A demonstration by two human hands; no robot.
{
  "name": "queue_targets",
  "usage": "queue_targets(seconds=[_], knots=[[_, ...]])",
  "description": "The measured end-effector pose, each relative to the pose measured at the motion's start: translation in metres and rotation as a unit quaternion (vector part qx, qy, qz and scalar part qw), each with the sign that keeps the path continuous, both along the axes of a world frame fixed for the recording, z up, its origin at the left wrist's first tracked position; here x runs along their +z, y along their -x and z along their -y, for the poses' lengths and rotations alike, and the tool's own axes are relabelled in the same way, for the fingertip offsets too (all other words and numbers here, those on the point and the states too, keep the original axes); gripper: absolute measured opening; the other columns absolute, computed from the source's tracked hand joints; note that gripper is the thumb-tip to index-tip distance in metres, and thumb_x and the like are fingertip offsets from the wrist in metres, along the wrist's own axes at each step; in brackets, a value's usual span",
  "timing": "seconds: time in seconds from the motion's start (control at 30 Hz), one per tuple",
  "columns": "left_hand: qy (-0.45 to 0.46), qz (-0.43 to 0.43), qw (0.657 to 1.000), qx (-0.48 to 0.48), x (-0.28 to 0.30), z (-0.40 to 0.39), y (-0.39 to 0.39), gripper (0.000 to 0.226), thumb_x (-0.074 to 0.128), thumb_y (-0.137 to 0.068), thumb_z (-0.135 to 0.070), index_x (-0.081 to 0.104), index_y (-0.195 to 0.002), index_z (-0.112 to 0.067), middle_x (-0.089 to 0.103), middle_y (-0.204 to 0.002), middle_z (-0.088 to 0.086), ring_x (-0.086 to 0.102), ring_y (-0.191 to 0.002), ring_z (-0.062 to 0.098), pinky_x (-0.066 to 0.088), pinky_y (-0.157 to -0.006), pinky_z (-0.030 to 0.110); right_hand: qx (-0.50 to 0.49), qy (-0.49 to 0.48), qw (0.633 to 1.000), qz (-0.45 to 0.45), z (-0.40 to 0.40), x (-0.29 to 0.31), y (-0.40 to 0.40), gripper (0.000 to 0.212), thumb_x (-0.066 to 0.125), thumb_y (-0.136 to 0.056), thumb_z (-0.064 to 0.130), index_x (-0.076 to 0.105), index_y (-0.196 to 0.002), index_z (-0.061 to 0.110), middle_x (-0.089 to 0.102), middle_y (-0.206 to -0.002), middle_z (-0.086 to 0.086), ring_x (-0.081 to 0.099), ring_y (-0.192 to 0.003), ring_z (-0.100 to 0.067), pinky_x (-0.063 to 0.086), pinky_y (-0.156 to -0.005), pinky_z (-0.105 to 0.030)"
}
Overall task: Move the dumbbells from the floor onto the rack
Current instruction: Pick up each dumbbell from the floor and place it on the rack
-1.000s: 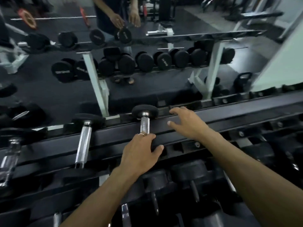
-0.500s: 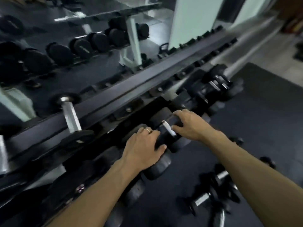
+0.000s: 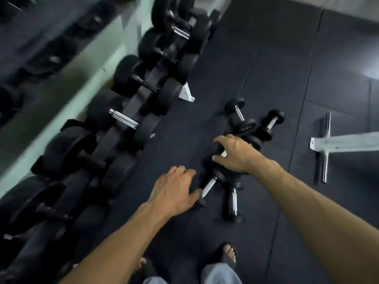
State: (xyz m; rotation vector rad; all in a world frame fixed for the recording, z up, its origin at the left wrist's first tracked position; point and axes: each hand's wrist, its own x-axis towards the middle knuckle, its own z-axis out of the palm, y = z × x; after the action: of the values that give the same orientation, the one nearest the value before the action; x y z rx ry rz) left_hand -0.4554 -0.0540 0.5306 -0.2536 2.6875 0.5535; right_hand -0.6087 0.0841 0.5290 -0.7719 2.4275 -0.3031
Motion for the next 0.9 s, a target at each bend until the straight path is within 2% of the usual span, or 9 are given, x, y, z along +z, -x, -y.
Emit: queue_targets(seconds=[0.17, 0.3, 0.5, 0.7, 0.8, 0.9], knots=[[-0.013, 0.064, 0.998, -0.028, -0.068, -0.046, 0.028, 0.049, 0.051, -0.091, -0.052, 0.050, -0.131, -0.023, 0.053, -0.124, -0.004, 0.047, -0.119, 0.017, 0.045, -0.091, 0.034, -0.043, -0.018, 0.998, 0.051, -0.068, -0.079, 0.022, 0.057, 0.063, -0.085, 0.041, 0.047, -0.135, 0.018, 0.055, -0.124, -0.009, 0.055, -0.116, -0.028, 0.044, -0.099, -0.039], [-0.026, 0.104, 0.993, -0.049, -0.136, -0.059, 0.050, 0.048, 0.052, -0.090, -0.052, 0.051, -0.128, -0.022, 0.054, -0.122, -0.004, 0.048, -0.118, 0.018, 0.046, -0.091, 0.035, -0.086, -0.034, 0.991, 0.092, -0.095, -0.154, 0.034, 0.062, 0.063, -0.087, 0.042, 0.043, -0.140, 0.018, 0.054, -0.130, -0.009, 0.052, -0.122, -0.027, 0.043, -0.102, -0.040], [-0.045, 0.152, 0.985, -0.071, -0.259, -0.053, 0.090, 0.049, 0.055, -0.089, -0.051, 0.052, -0.126, -0.020, 0.056, -0.119, -0.002, 0.051, -0.117, 0.019, 0.048, -0.089, 0.037, -0.158, -0.041, 0.976, 0.141, -0.102, -0.269, 0.048, 0.065, 0.064, -0.087, 0.041, 0.040, -0.142, 0.016, 0.051, -0.136, -0.012, 0.051, -0.126, -0.025, 0.042, -0.102, -0.035], [-0.035, 0.188, 0.974, -0.119, -0.388, -0.044, 0.119, 0.049, 0.054, -0.090, -0.049, 0.048, -0.131, -0.022, 0.053, -0.125, -0.003, 0.048, -0.121, 0.019, 0.046, -0.096, 0.038, -0.198, -0.035, 0.969, 0.146, -0.096, -0.392, 0.066, 0.068, 0.069, -0.082, 0.040, 0.043, -0.140, 0.014, 0.056, -0.130, -0.012, 0.055, -0.120, -0.028, 0.045, -0.099, -0.038], [-0.009, 0.202, 0.968, -0.147, -0.454, -0.044, 0.122, 0.051, 0.054, -0.091, -0.049, 0.046, -0.133, -0.022, 0.053, -0.124, -0.003, 0.049, -0.119, 0.018, 0.047, -0.095, 0.036, -0.190, -0.034, 0.972, 0.137, -0.092, -0.452, 0.076, 0.067, 0.072, -0.081, 0.036, 0.045, -0.138, 0.014, 0.057, -0.127, -0.012, 0.054, -0.119, -0.029, 0.044, -0.099, -0.034], [-0.005, 0.216, 0.968, -0.126, -0.510, -0.047, 0.121, 0.053, 0.057, -0.090, -0.050, 0.047, -0.133, -0.020, 0.053, -0.125, -0.002, 0.051, -0.117, 0.018, 0.048, -0.092, 0.035, -0.198, -0.001, 0.970, 0.140, -0.088, -0.502, 0.081, 0.062, 0.074, -0.079, 0.034, 0.051, -0.133, 0.016, 0.058, -0.120, -0.011, 0.056, -0.113, -0.027, 0.043, -0.093, -0.030]])
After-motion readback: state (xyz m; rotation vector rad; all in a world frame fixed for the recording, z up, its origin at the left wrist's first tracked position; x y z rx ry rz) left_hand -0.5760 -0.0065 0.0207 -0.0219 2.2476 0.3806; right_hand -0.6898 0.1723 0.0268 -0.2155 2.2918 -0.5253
